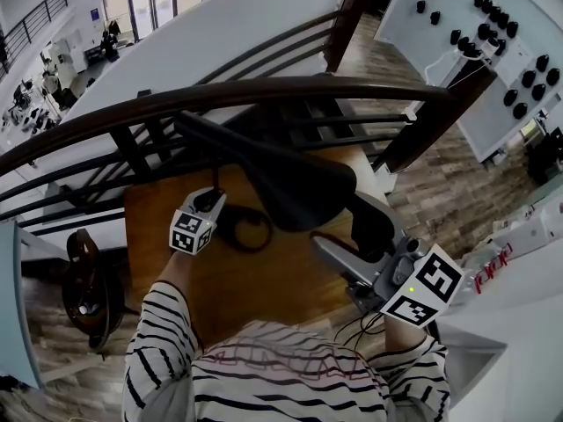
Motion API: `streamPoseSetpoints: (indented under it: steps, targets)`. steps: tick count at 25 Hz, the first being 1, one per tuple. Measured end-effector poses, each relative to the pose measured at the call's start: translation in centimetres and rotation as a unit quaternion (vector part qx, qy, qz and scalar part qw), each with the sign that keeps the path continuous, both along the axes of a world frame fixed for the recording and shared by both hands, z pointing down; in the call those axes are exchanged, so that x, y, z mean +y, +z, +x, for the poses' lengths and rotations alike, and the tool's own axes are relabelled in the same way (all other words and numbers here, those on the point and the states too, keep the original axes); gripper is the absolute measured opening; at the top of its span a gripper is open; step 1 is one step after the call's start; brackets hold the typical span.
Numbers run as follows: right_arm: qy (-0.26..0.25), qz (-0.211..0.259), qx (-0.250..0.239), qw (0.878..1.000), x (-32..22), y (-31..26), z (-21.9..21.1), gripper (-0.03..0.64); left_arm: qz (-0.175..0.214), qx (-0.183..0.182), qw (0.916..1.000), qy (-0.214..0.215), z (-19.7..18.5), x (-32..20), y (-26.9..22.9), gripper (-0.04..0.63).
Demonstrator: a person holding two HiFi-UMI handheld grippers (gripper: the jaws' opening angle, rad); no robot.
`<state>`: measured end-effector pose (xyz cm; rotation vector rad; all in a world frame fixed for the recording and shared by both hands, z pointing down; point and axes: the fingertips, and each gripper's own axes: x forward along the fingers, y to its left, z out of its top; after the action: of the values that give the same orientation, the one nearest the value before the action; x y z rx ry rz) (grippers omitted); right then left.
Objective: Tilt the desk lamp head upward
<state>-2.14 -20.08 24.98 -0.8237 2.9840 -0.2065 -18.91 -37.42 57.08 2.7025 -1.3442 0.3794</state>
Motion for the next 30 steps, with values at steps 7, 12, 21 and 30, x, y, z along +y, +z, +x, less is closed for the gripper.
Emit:
streamPoseSetpoints:
  steps: [7, 12, 21, 30]
  targets:
    - [0.0, 0.015, 0.013, 1.0, -0.4, -1.7, -0.2, 0.322, 0.003, 0.001, 1.0, -0.002, 0.1, -0.1, -0.2, 0.077]
    - [-0.005, 0.029, 0.025, 0.999, -0.4, -2.8, -1.1, 0.322, 0.004, -0.006, 1.0, -0.002, -0.3, 0.0, 0.1, 0.075]
    - [-0.001, 0.037, 0.047, 0.998, -1.0, -3.6, -1.1, 0.322, 0.003, -0.013, 0.9999, -0.003, 0.0, -0.2, 0.2, 0.074]
    - [0.017, 0.057, 0.037, 0.998, -0.8, -2.2, -0.5, 0.325, 0.0, -0.03, 0.9994, -0.018, 0.1, 0.3, 0.3, 0.089]
